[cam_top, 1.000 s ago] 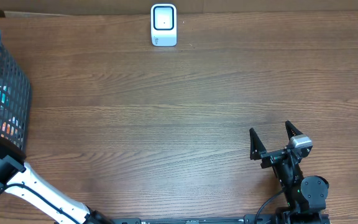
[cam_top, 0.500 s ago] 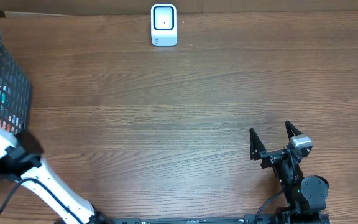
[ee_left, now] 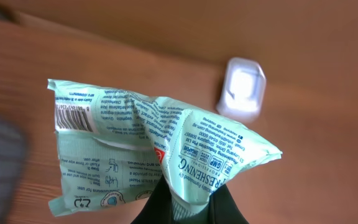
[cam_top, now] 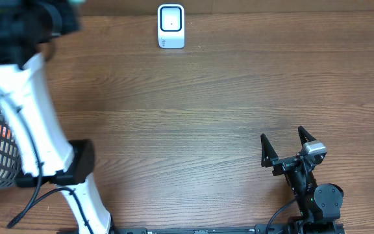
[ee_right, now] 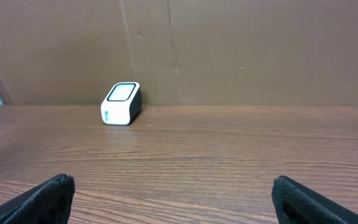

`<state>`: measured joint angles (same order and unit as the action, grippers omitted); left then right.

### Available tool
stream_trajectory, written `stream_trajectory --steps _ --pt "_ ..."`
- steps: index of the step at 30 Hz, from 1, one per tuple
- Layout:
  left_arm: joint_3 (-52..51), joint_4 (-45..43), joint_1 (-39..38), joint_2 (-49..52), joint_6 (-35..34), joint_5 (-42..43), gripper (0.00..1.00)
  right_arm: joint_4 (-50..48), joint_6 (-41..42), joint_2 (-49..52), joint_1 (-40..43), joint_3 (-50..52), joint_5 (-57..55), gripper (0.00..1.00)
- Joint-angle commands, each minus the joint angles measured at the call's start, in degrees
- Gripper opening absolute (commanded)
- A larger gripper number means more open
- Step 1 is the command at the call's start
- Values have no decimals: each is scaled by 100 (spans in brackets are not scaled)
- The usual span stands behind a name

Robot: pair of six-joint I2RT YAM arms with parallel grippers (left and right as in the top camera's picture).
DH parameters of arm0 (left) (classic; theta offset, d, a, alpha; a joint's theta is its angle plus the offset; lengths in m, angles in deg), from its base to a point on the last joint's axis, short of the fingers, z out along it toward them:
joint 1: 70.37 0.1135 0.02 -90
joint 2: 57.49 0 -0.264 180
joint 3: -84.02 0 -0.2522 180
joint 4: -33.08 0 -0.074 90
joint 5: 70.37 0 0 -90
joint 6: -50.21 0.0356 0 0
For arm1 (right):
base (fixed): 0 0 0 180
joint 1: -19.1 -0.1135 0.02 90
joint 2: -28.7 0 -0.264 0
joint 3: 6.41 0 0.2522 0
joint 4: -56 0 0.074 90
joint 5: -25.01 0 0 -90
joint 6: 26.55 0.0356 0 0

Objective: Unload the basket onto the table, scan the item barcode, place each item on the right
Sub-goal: 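Carry the teal pack past the scanner and lower it onto the table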

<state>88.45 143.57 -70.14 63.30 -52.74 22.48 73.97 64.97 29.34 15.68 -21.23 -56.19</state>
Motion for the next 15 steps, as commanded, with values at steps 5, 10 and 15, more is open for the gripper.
stream_trajectory --steps 5,10,15 --pt "-1934 2 -1226 68 -367 -136 4 -24 22 -42 -11 59 31 100" --pt "-3287 -221 -1853 70 -1447 -140 4 -24 22 -42 -11 59 31 100" --pt "-4542 -999 -2365 70 -1838 -138 4 -24 22 -42 -11 59 31 100"
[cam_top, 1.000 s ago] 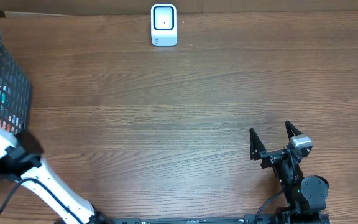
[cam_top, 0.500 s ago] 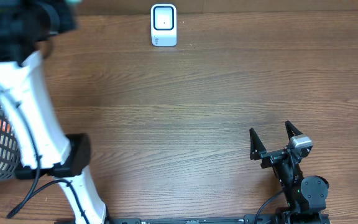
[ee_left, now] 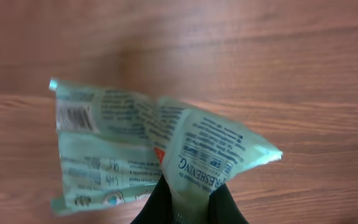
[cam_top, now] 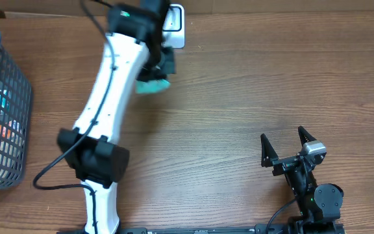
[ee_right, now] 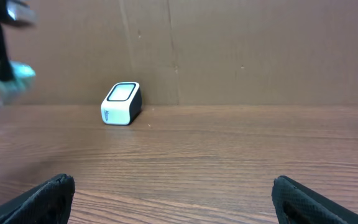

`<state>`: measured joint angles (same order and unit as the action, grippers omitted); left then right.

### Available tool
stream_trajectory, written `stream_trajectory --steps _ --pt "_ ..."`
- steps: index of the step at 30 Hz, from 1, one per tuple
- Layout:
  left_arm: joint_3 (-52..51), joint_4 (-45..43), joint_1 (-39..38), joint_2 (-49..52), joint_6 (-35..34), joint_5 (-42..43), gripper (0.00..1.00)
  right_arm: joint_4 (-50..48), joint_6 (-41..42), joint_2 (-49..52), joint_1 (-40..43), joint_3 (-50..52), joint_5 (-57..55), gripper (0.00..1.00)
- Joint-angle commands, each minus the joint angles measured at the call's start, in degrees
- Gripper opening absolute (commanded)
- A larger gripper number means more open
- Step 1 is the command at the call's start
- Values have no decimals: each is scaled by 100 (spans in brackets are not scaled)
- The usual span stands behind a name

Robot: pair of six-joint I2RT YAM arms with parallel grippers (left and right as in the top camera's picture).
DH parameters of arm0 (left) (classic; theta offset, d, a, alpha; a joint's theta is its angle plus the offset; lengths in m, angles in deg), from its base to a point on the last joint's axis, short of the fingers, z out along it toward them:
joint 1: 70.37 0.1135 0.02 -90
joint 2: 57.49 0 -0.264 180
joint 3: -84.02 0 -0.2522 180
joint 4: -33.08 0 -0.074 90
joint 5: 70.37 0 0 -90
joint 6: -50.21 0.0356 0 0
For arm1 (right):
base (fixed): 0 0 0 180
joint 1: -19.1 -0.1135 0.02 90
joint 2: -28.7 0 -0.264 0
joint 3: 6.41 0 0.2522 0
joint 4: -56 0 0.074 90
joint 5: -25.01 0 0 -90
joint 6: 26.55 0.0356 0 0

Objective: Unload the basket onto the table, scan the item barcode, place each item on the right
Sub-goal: 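Carry the teal pack past the scanner and lower it onto the table, then return the left gripper to the basket and grasp the Kleenex tissue pack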

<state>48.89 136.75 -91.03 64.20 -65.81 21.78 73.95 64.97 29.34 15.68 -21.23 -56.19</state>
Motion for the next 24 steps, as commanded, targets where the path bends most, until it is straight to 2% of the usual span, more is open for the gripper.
stream_trajectory --steps 1,8,17,18,19,21,22,24 --pt "-846 -527 -376 -20 -533 -66 4 -22 22 -42 -11 59 31 100" --pt "-2267 -1683 -960 -20 -533 -63 5 -22 22 -42 -11 59 31 100" --pt "-2638 -2055 -1200 -20 -529 -63 6 -20 22 -42 -11 59 31 100" --pt "-2638 -2061 -1204 -20 -529 -61 14 -20 22 -42 -11 59 31 100" --pt "-2638 -2074 -1207 -20 -529 -61 28 -22 22 -42 -11 59 31 100" --pt "-2638 -2070 -1209 -20 -531 -63 62 -20 22 -42 -11 59 31 100" --pt "-2638 -2070 -1209 -20 -535 -59 76 -22 22 -42 -11 59 31 100" --pt "-2638 -2072 -1209 -20 -538 -63 96 -22 22 -42 -11 59 31 100"
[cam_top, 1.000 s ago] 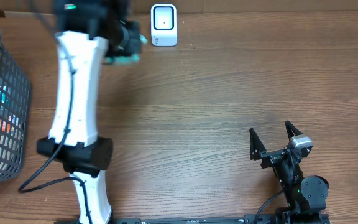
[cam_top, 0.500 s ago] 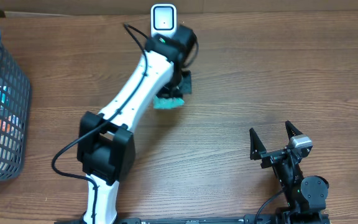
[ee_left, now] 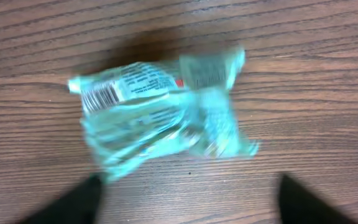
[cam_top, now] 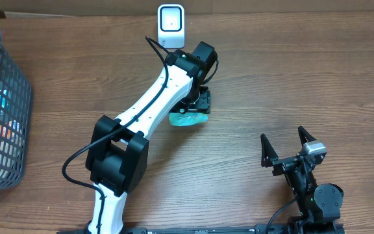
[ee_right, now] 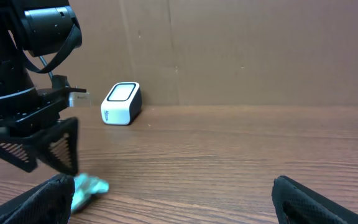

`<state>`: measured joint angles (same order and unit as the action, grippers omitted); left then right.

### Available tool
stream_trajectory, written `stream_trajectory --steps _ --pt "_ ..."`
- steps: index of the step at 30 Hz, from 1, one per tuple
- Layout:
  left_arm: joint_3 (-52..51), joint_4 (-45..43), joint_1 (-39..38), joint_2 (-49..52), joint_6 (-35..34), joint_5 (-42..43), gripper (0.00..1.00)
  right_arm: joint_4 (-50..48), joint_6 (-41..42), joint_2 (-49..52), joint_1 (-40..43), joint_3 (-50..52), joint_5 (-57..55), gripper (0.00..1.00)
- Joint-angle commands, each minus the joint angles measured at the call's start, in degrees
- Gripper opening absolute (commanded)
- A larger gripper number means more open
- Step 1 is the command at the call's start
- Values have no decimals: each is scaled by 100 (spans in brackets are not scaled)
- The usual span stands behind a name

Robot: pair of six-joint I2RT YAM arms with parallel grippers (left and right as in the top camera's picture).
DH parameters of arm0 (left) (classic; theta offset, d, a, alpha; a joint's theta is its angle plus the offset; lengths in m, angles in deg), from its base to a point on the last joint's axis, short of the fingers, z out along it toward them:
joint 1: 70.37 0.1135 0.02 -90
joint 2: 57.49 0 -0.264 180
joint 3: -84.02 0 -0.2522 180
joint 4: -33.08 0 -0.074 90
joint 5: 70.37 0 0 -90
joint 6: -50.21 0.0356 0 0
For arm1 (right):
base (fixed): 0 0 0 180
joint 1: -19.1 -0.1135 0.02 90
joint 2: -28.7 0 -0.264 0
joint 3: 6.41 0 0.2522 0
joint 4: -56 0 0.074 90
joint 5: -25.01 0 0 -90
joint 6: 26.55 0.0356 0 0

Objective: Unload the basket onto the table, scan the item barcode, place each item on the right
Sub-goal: 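Return the left gripper to the basket and grasp the Kleenex tissue pack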

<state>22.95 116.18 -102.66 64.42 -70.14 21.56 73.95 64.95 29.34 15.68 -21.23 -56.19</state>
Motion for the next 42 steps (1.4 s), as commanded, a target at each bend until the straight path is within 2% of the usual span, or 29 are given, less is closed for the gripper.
stream_trajectory --steps 1,7,16,18,19,27,29,31,34,36,42 --pt "-44 -20 -46 -42 -105 -42 99 -22 24 -42 -11 59 31 100" --pt "404 234 166 -70 -87 -46 97 -22 24 -42 -11 59 31 100" --pt "3884 2343 1563 -76 520 -63 97 -20 24 -42 -11 59 31 100" --pt "4677 2747 1971 -79 654 -127 95 -20 24 -42 -11 59 31 100" --pt "4909 2747 2173 -142 1012 52 91 -22 24 -42 -11 59 31 100" --pt "5060 2747 4050 -1204 870 120 95 -22 24 -42 -11 59 31 100" --pt "5056 2747 4671 -1401 824 109 90 -22 24 -42 -11 59 31 100" --pt "5045 2747 5381 -1576 461 103 86 -22 24 -42 -11 59 31 100" --pt "5045 2747 6304 -1668 -20 109 89 -22 24 -42 -11 59 31 100" --pt "5005 2745 6918 -1624 -79 57 91 -22 24 -42 -11 59 28 100" --pt "4653 2730 7748 -1381 -96 -396 91 -22 24 -42 -11 59 31 100"
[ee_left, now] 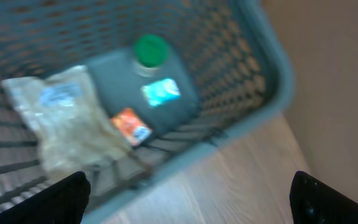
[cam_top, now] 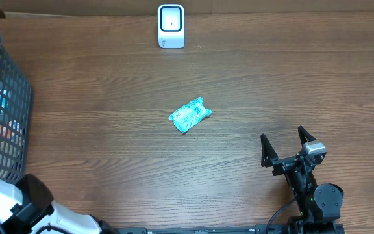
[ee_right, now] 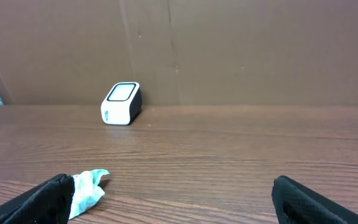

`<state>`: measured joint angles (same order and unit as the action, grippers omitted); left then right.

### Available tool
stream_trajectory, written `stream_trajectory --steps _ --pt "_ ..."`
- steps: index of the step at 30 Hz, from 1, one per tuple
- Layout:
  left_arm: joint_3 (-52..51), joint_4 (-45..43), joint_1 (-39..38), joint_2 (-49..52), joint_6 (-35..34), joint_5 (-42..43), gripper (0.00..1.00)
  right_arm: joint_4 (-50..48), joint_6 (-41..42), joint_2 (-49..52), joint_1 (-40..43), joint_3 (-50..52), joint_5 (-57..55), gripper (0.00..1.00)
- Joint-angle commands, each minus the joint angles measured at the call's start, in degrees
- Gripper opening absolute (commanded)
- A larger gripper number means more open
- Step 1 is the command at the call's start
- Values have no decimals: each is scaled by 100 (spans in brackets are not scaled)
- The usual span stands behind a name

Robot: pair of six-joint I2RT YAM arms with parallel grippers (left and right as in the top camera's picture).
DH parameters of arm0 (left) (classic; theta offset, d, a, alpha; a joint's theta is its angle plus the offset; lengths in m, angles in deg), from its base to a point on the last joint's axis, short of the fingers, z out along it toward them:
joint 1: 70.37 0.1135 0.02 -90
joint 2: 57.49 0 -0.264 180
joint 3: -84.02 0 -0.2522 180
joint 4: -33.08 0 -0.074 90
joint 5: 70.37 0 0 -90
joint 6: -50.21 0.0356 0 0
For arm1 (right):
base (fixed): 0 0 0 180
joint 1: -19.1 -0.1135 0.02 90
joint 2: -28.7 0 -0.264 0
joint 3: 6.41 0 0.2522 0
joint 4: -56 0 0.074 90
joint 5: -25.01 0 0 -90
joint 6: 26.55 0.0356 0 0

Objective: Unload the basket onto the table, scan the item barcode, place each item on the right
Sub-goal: 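Return the left gripper to the basket and grasp the Kleenex tissue pack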

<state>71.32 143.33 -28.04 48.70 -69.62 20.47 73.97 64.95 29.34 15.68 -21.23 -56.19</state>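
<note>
A crumpled mint-green wipes packet (cam_top: 190,115) lies alone on the table's middle; it also shows at the lower left as the packet (ee_right: 86,191) in the right wrist view. The white barcode scanner (cam_top: 171,26) stands at the far edge, seen too as the scanner (ee_right: 121,104). My left gripper (ee_left: 188,199) is open, hanging over the near rim of the grey basket (ee_left: 253,93), with nothing between its fingers. My right gripper (cam_top: 289,144) rests open at the near right, empty.
The grey wire basket (cam_top: 2,110) at the left edge holds a dark bottle with a green cap (ee_left: 151,53), a clear bag (ee_left: 61,124) and other goods. My left arm's white base (cam_top: 5,208) sits at the near left corner. A brown wall backs the table.
My left gripper has left the packet and the table's middle and now hangs open over the basket at the left. The packet lies where it was put. The right arm is unchanged.
My left gripper was shut on the green packet near the basket, then held it close to the scanner. Then it stood open over the packet, which lay on the table's middle. Now it is back over the basket.
</note>
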Motion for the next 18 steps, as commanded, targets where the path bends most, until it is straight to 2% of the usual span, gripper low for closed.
stream_trajectory --steps 1,5,13,18 --pt "-284 -13 378 245 -149 -291 91 -24 24 -42 -11 59 31 100" --pt "-601 -245 535 542 181 -282 92 -24 24 -42 -11 59 31 100" --pt "-715 -476 522 1580 1226 -275 89 -24 24 -42 -11 59 31 100" --pt "-715 -560 522 2039 1469 -275 88 -24 24 -42 -11 59 31 100"
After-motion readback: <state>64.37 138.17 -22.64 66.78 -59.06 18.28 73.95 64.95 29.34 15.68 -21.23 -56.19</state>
